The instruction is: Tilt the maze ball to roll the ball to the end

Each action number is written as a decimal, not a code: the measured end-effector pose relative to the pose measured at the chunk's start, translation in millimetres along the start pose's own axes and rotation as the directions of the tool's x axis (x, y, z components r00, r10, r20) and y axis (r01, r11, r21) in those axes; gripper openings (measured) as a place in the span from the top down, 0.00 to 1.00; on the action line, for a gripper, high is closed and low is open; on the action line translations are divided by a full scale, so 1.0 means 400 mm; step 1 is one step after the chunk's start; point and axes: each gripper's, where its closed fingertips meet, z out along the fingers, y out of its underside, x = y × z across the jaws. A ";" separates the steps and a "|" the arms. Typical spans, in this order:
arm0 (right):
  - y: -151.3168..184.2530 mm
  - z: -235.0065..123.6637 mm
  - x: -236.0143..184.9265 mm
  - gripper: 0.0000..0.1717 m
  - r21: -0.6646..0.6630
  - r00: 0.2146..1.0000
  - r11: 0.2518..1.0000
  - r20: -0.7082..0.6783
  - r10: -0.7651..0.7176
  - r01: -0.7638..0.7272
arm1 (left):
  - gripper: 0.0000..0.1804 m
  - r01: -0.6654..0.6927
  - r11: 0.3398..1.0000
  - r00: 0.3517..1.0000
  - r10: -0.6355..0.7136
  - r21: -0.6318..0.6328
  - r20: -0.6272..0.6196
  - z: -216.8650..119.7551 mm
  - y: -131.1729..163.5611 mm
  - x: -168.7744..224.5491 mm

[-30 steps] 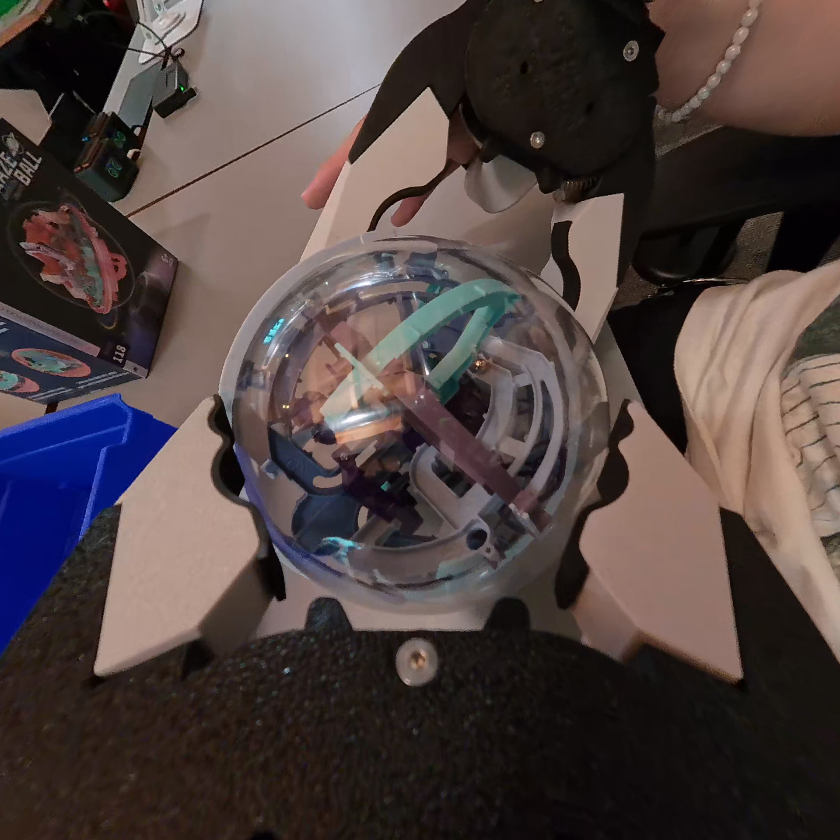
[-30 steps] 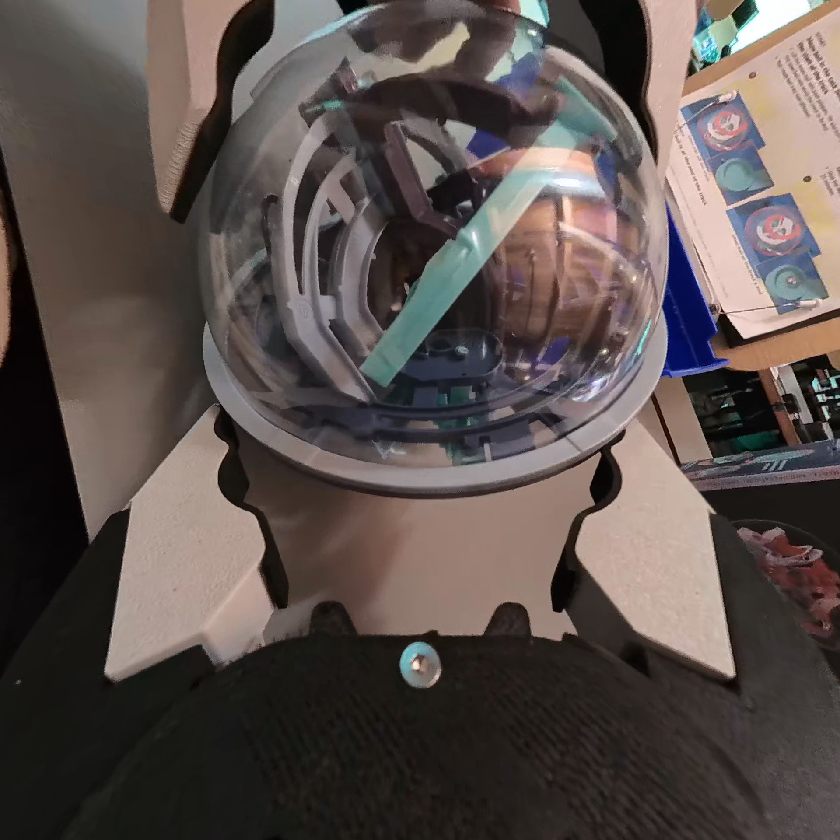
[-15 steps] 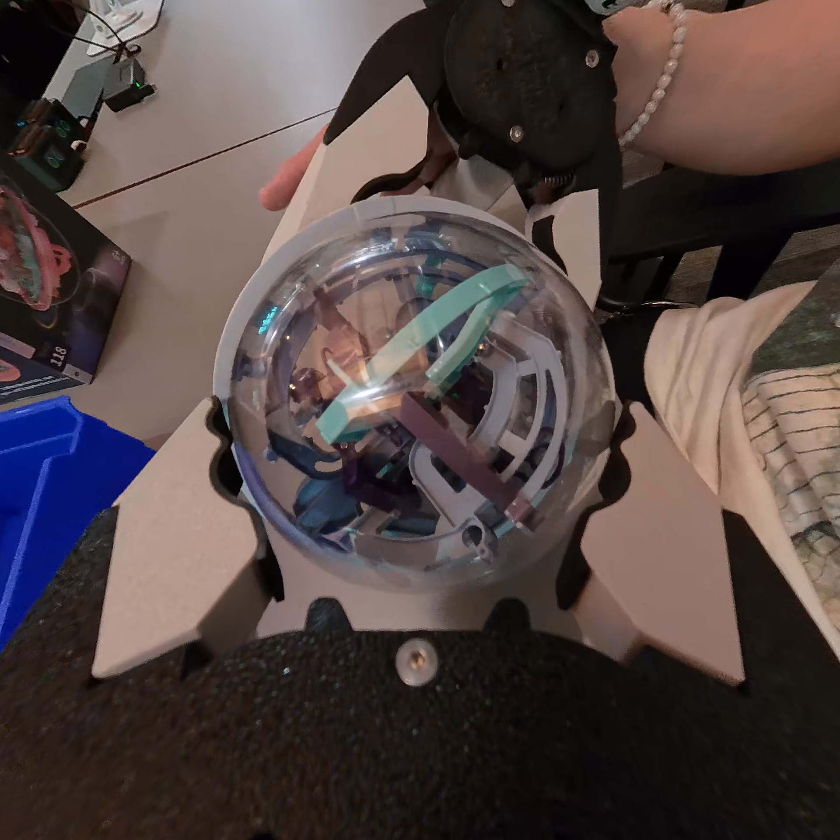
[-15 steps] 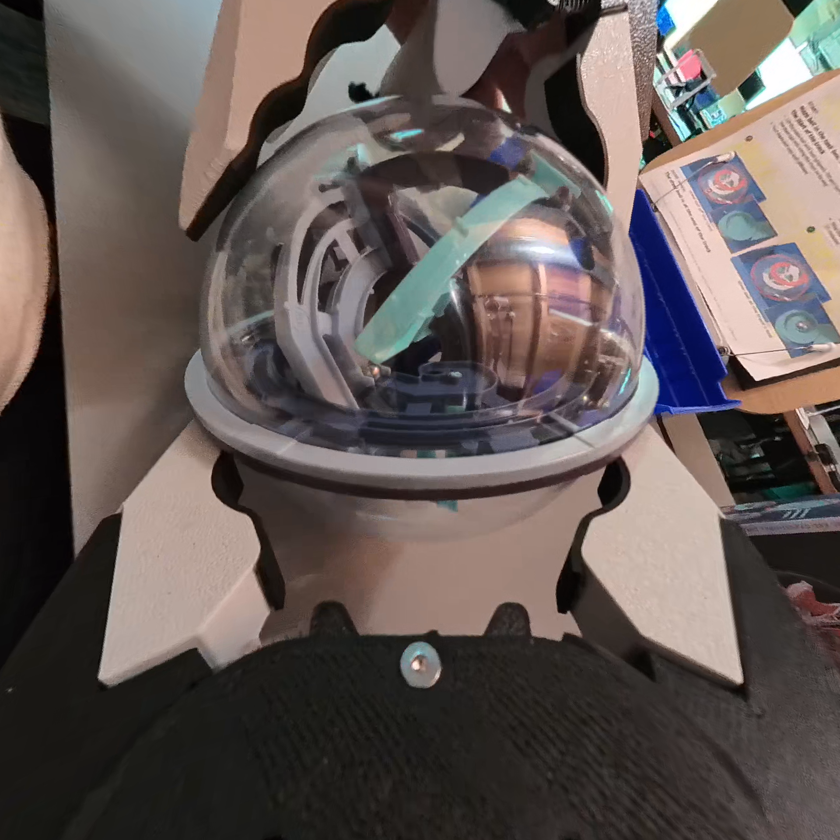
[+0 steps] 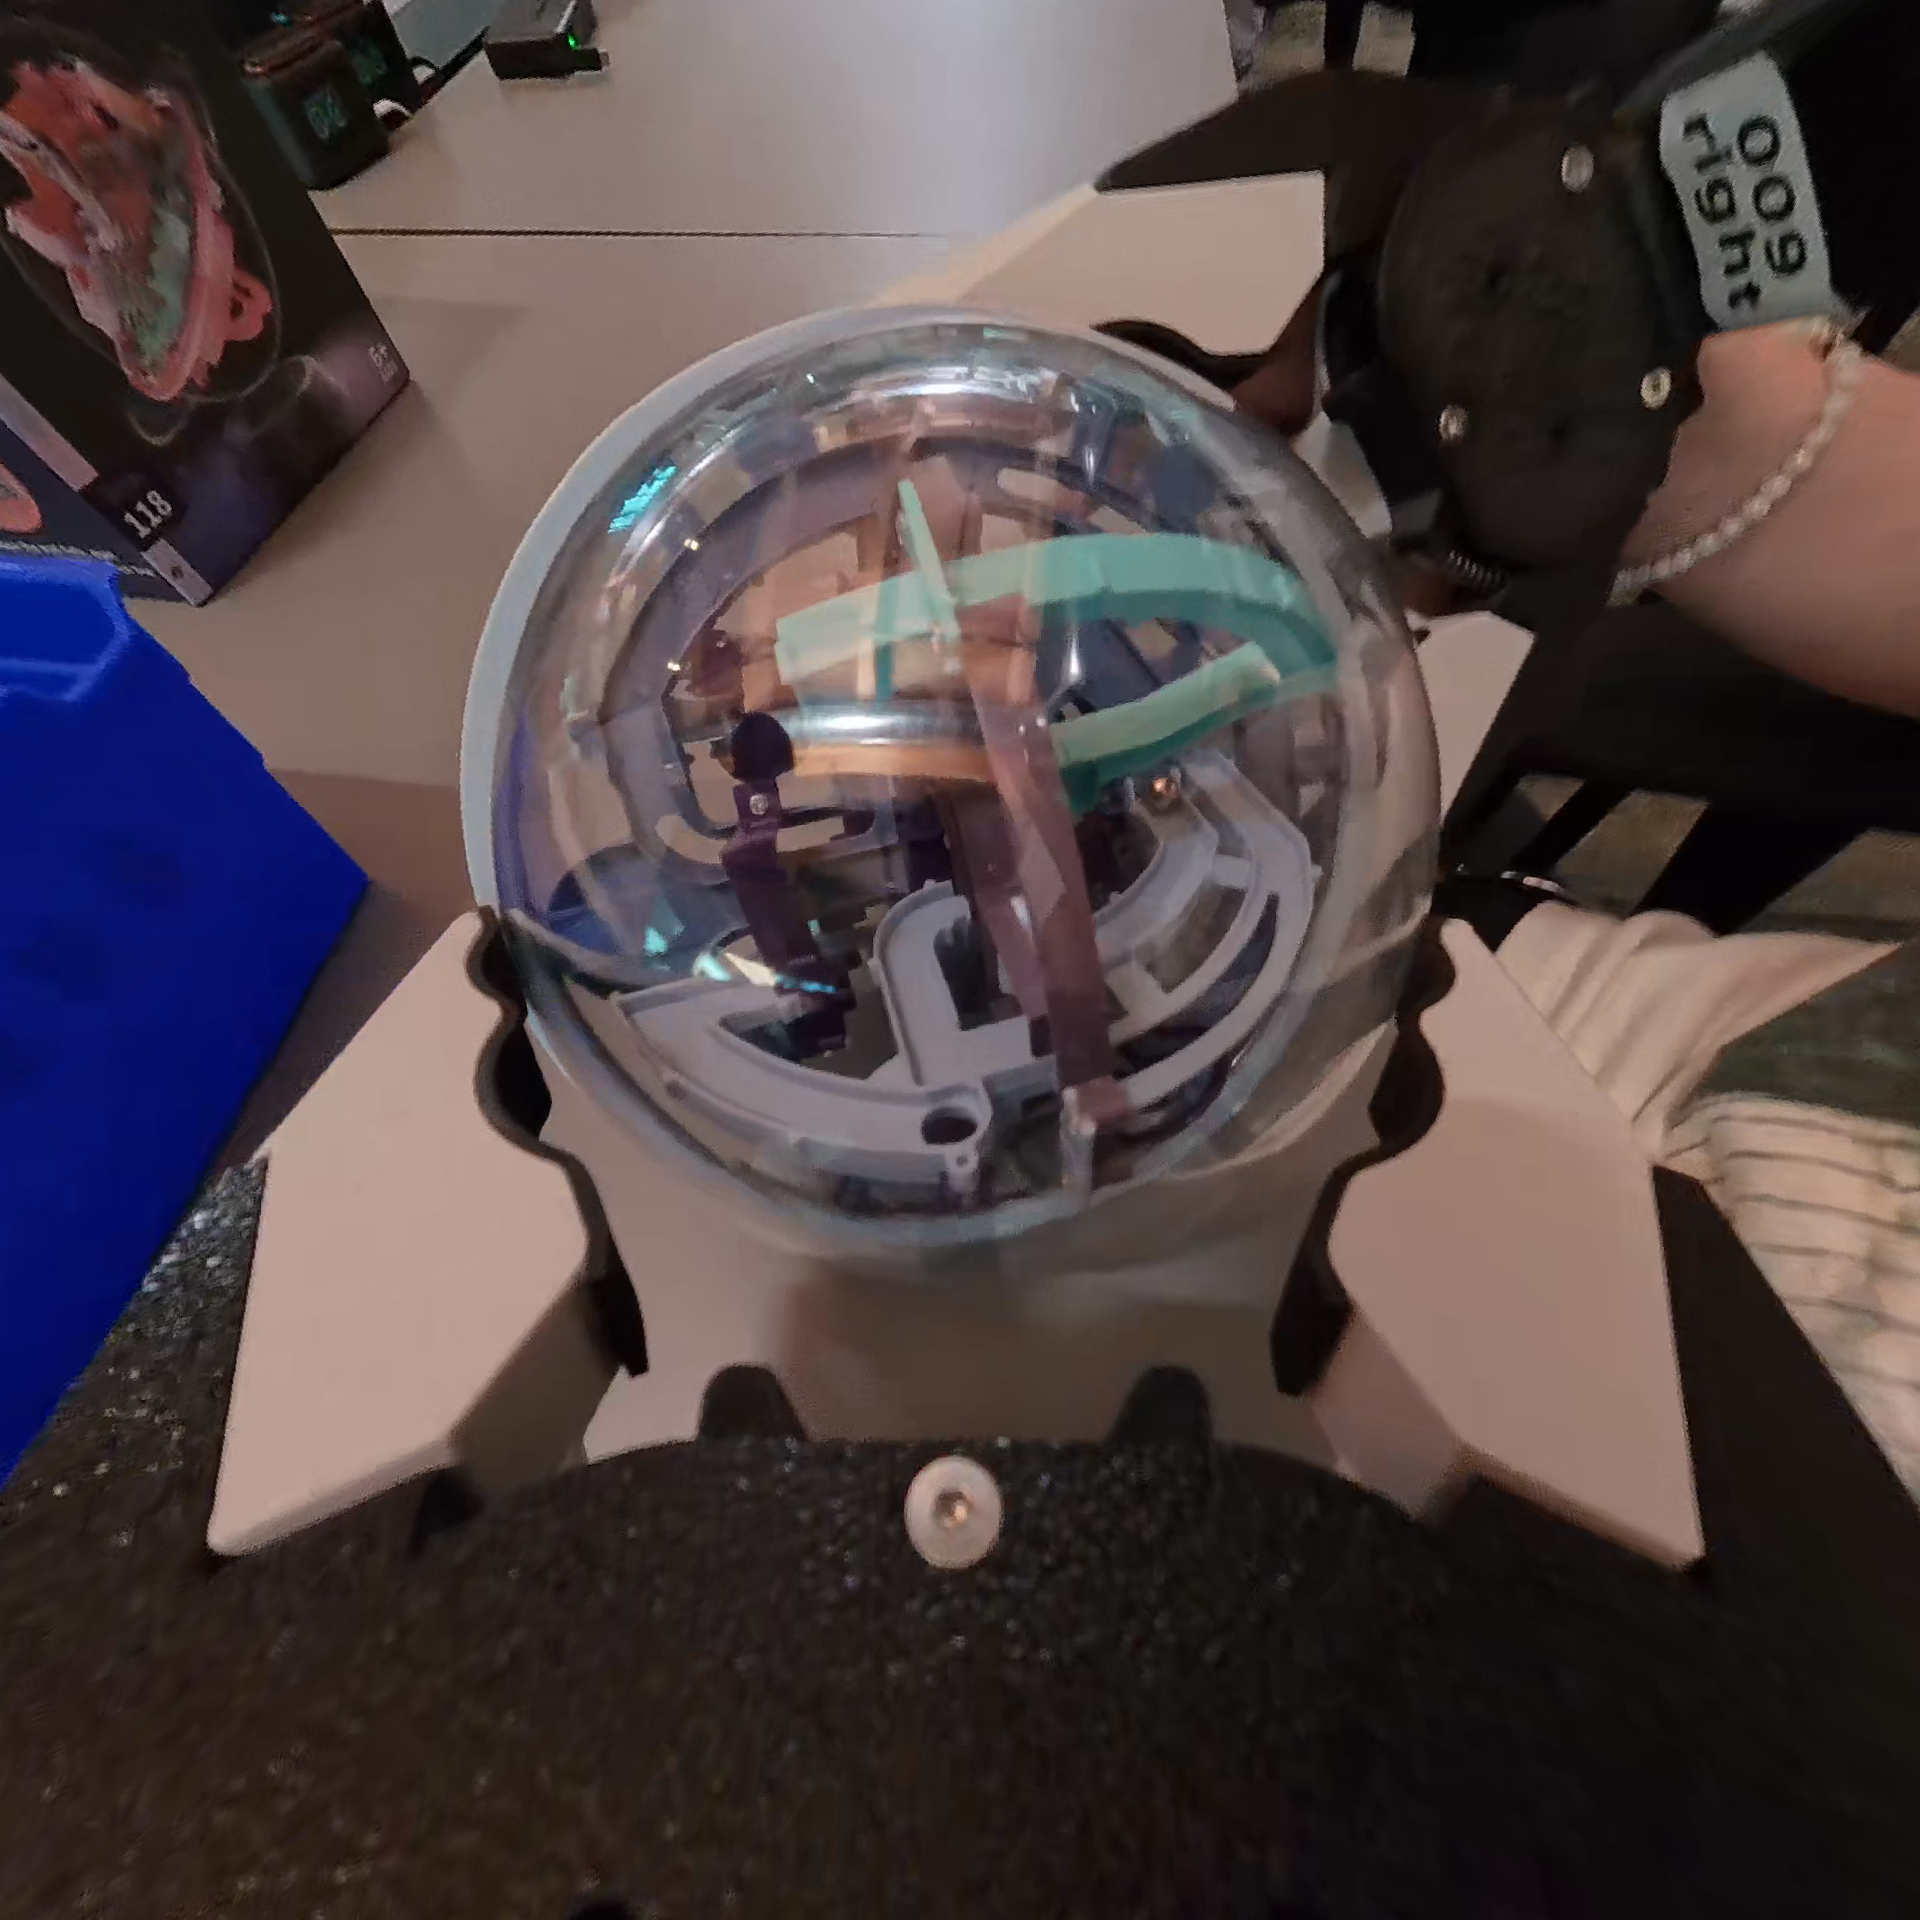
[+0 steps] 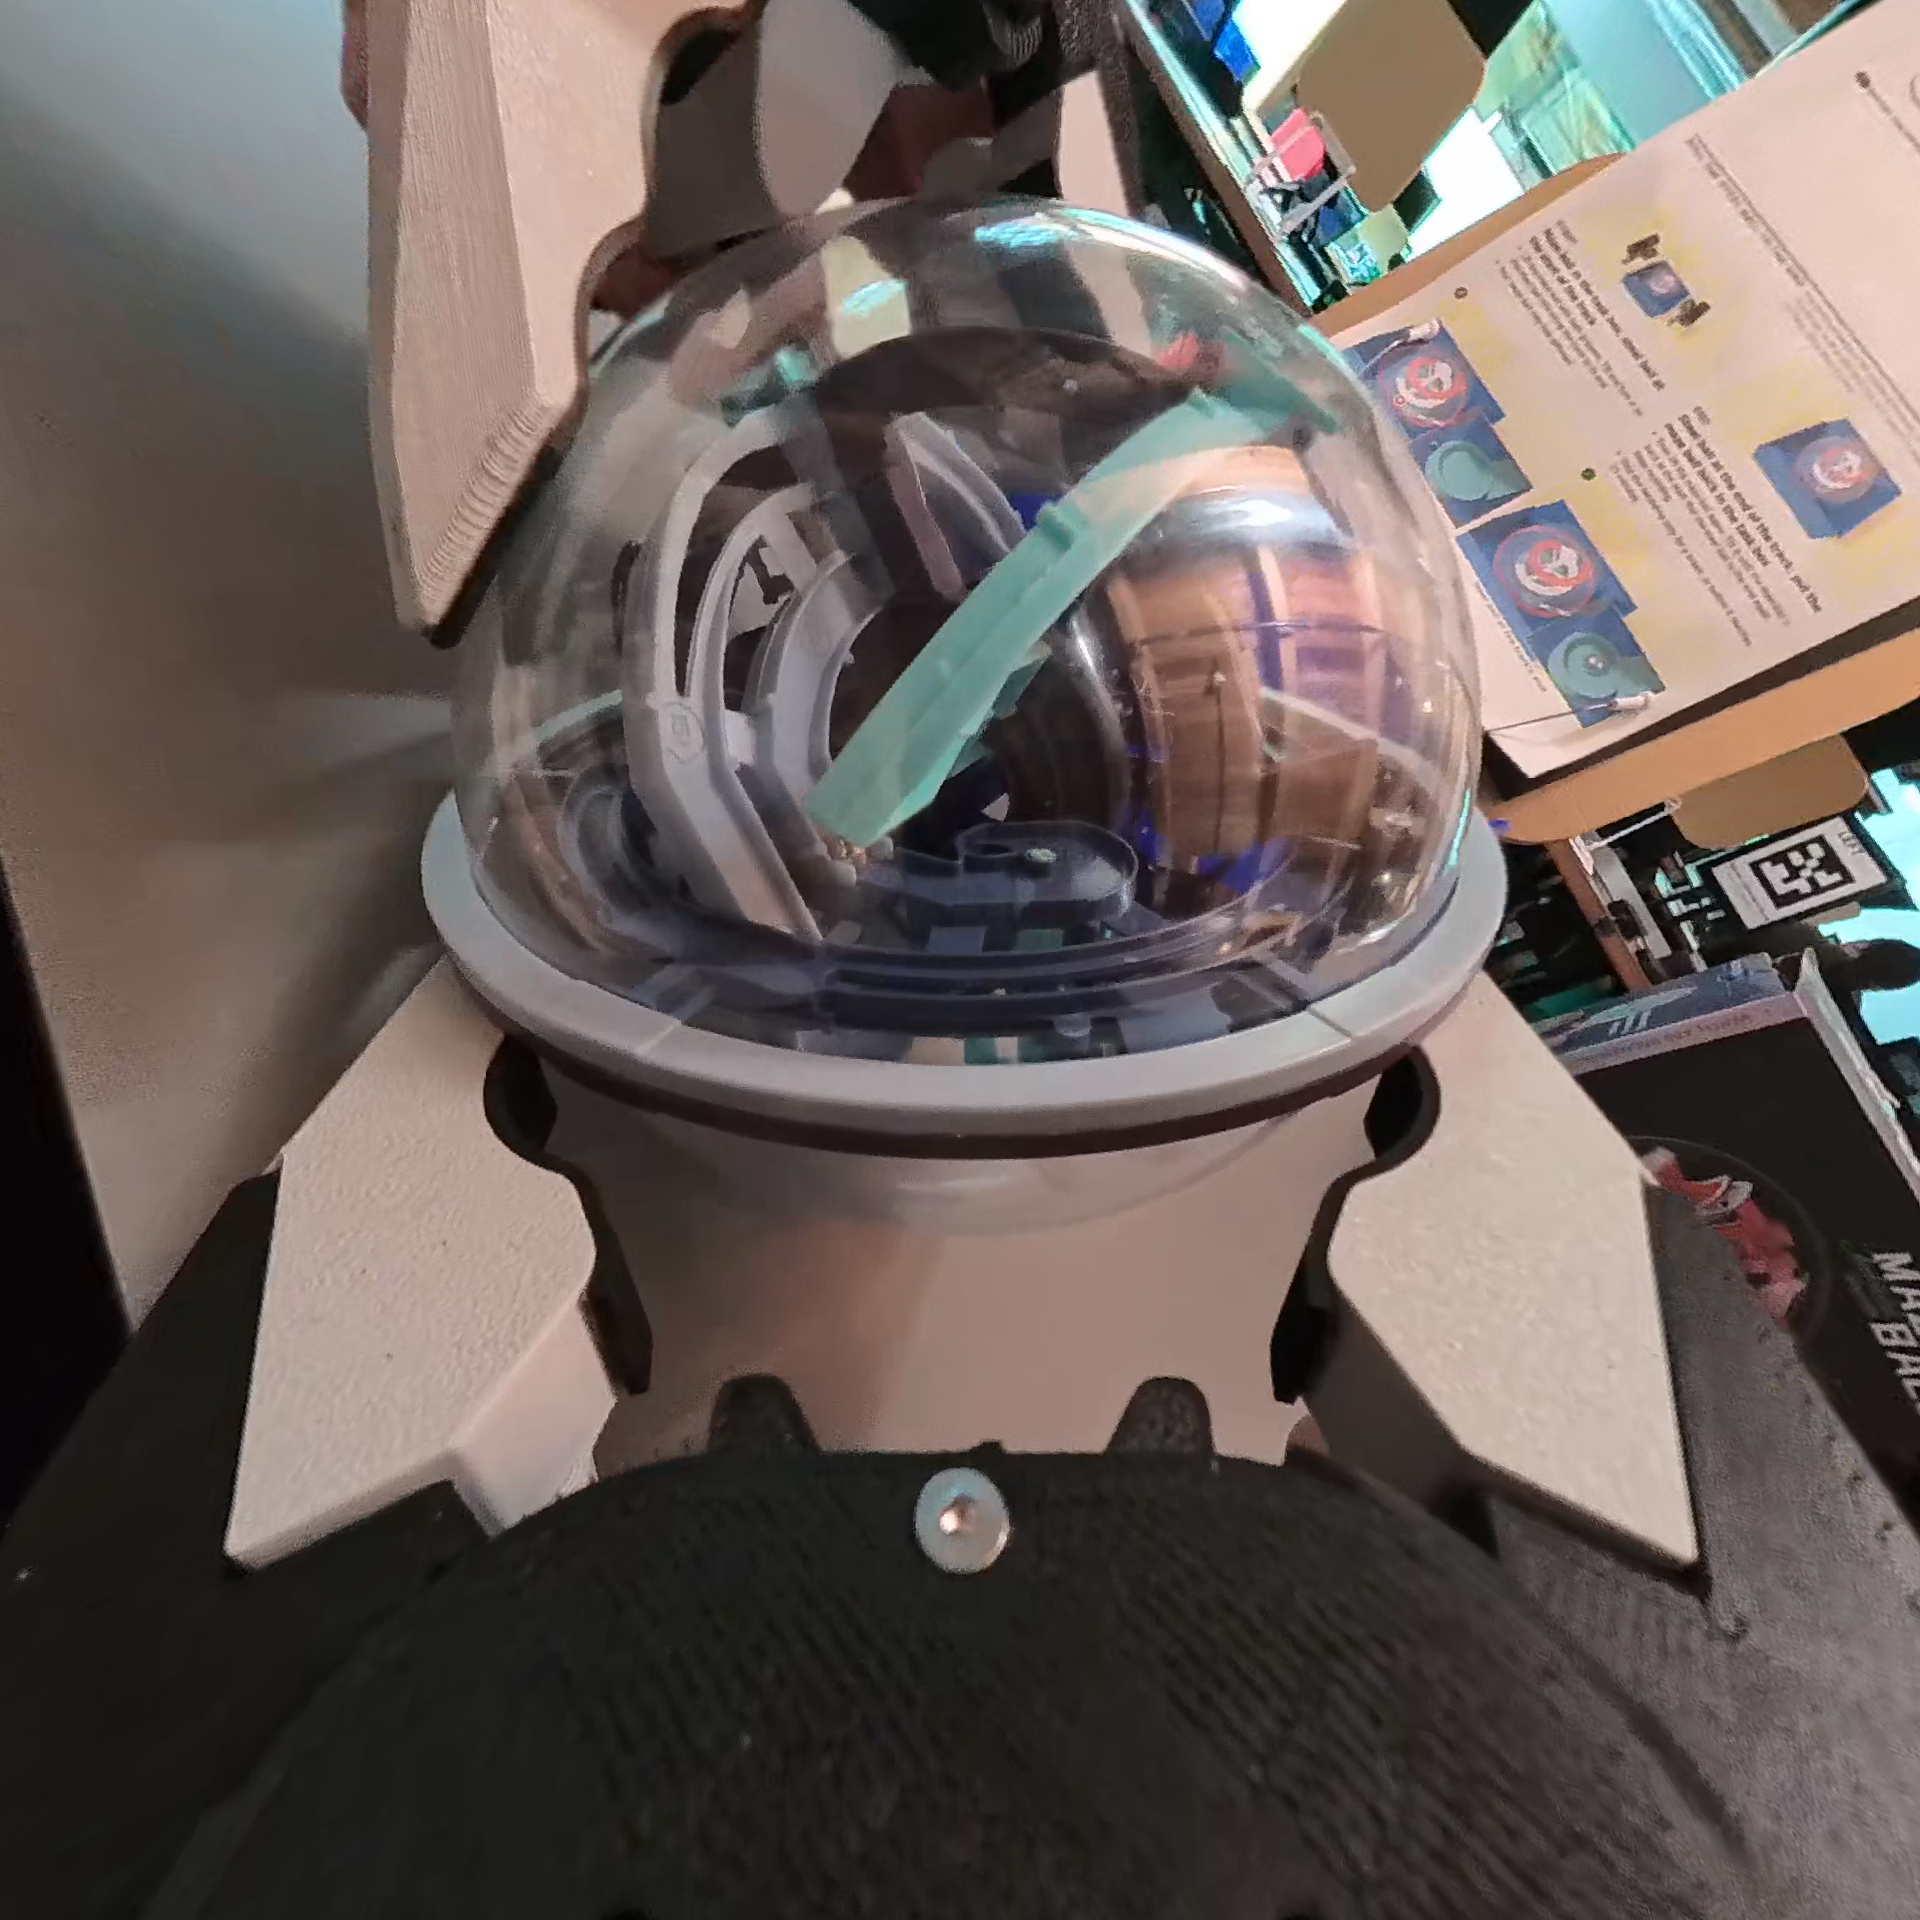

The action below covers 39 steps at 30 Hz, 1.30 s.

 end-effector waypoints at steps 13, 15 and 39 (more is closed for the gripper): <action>-0.018 0.002 -0.016 0.08 -0.037 0.985 0.998 -0.166 0.046 -0.052 | 0.13 0.251 0.961 0.967 -0.244 0.113 -0.073 -0.004 -0.069 -0.005; -0.016 0.000 -0.018 0.09 -0.051 0.983 0.997 -0.179 0.047 -0.057 | 0.13 0.232 0.968 0.971 -0.225 0.092 -0.074 -0.004 -0.068 -0.002; -0.028 0.003 -0.032 0.08 -0.011 0.976 0.978 -0.064 0.207 -0.208 | 0.13 -0.061 0.994 0.981 0.076 0.088 -0.181 -0.010 -0.082 0.030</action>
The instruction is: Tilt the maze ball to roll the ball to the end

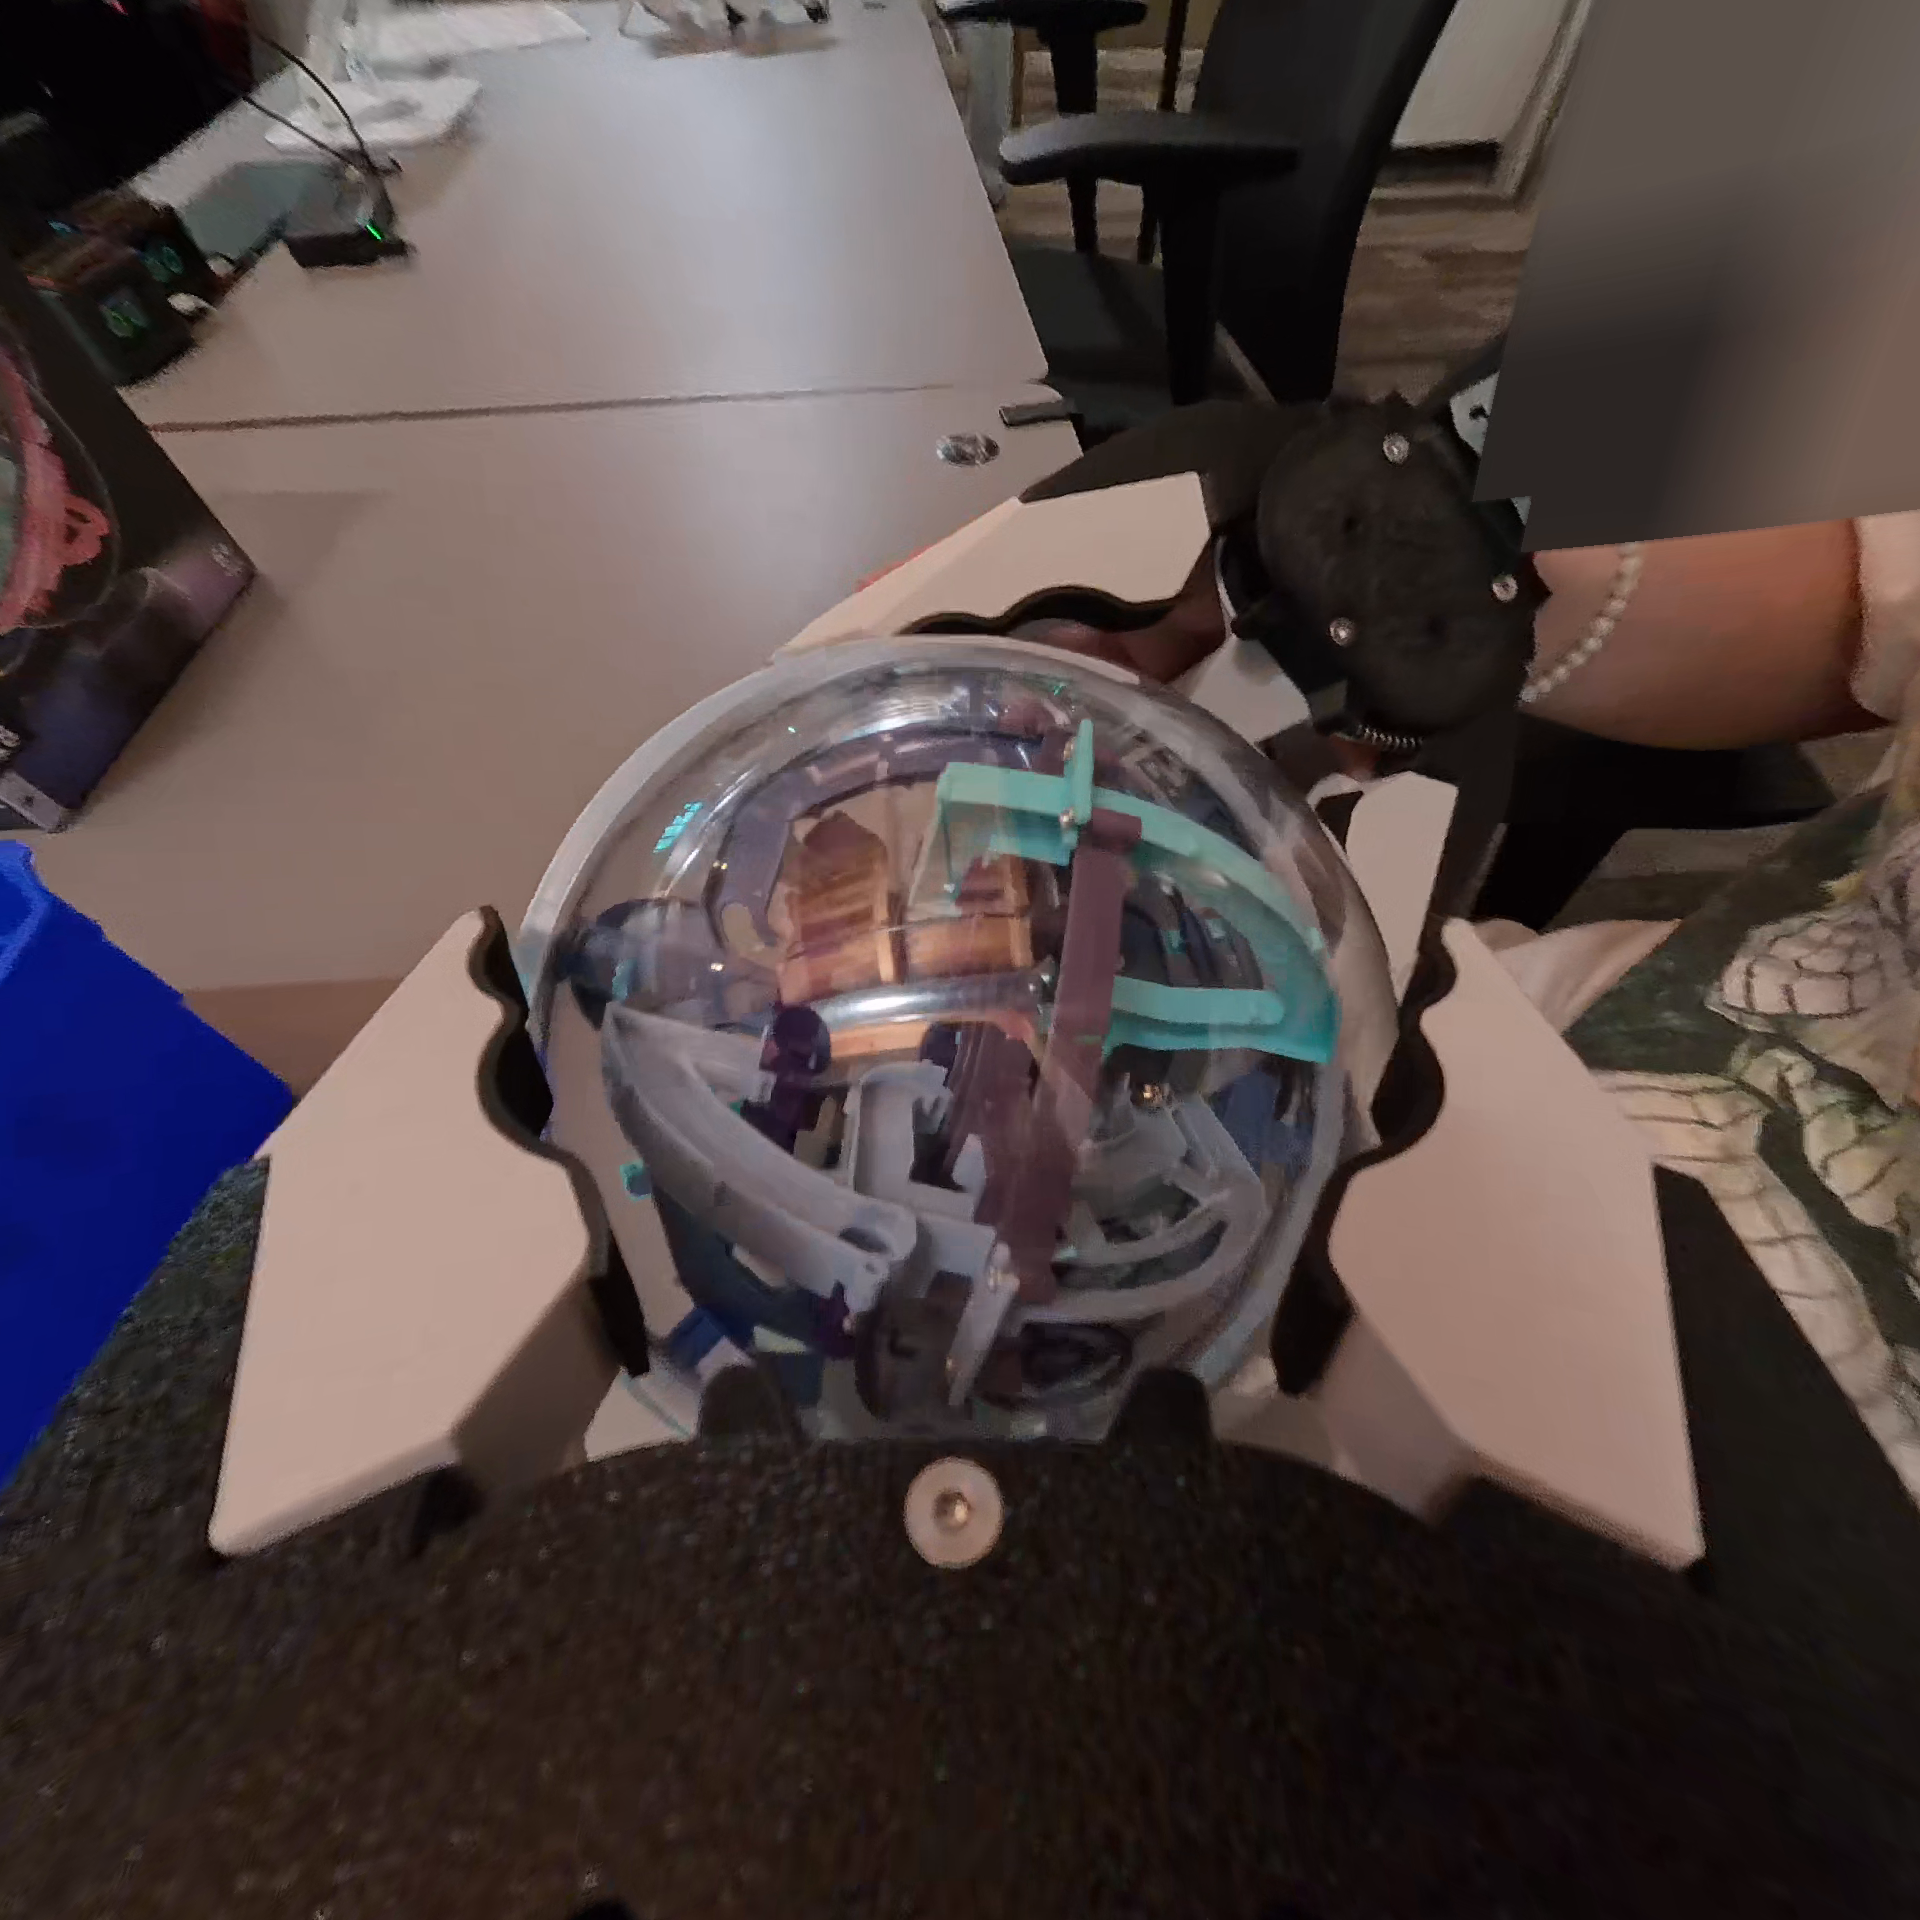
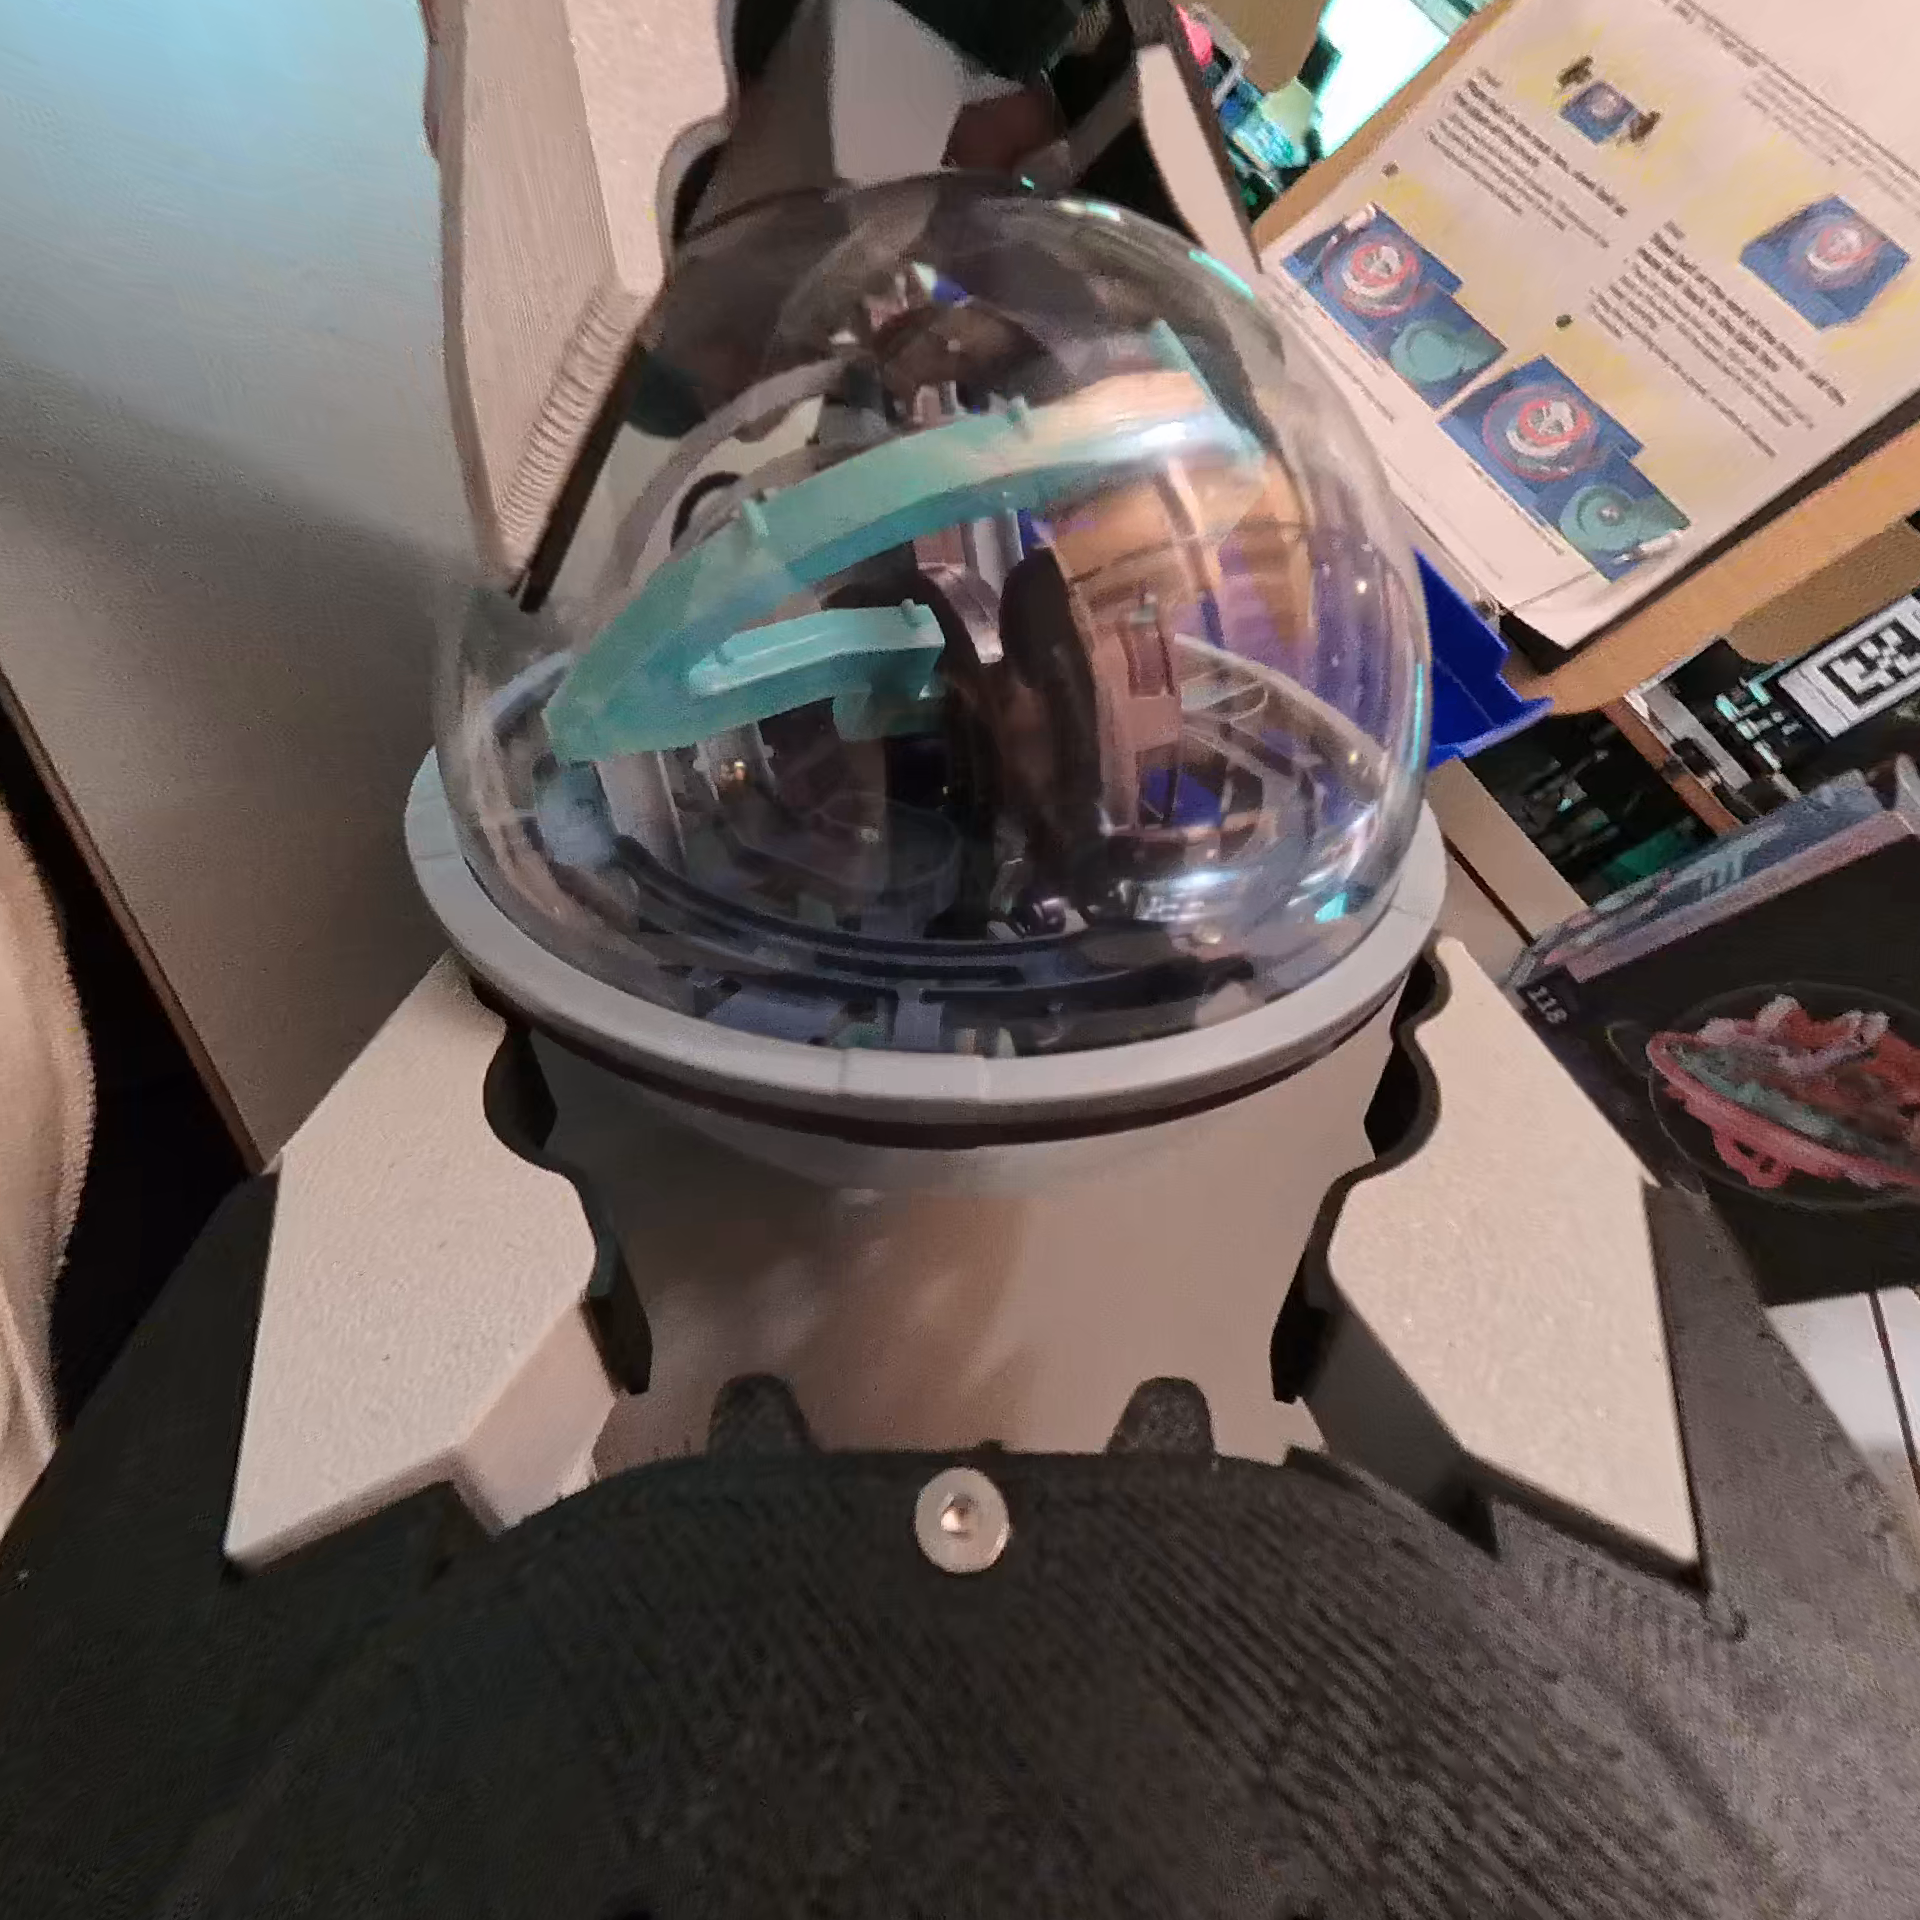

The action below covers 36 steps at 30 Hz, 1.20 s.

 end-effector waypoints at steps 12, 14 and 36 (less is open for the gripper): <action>-0.013 0.016 -0.012 0.09 -0.008 0.996 1.000 -0.088 -0.010 0.009 | 0.13 0.167 0.948 0.972 -0.204 0.273 0.114 -0.045 0.005 -0.049; -0.009 0.019 -0.012 0.08 -0.022 0.995 0.999 -0.093 -0.027 0.025 | 0.13 0.193 0.937 0.967 -0.231 0.291 0.103 -0.049 0.005 -0.051; -0.016 0.021 0.001 0.08 0.041 0.999 0.999 -0.037 0.029 -0.027 | 0.13 0.013 0.999 1.000 -0.012 0.033 -0.029 -0.018 0.011 -0.014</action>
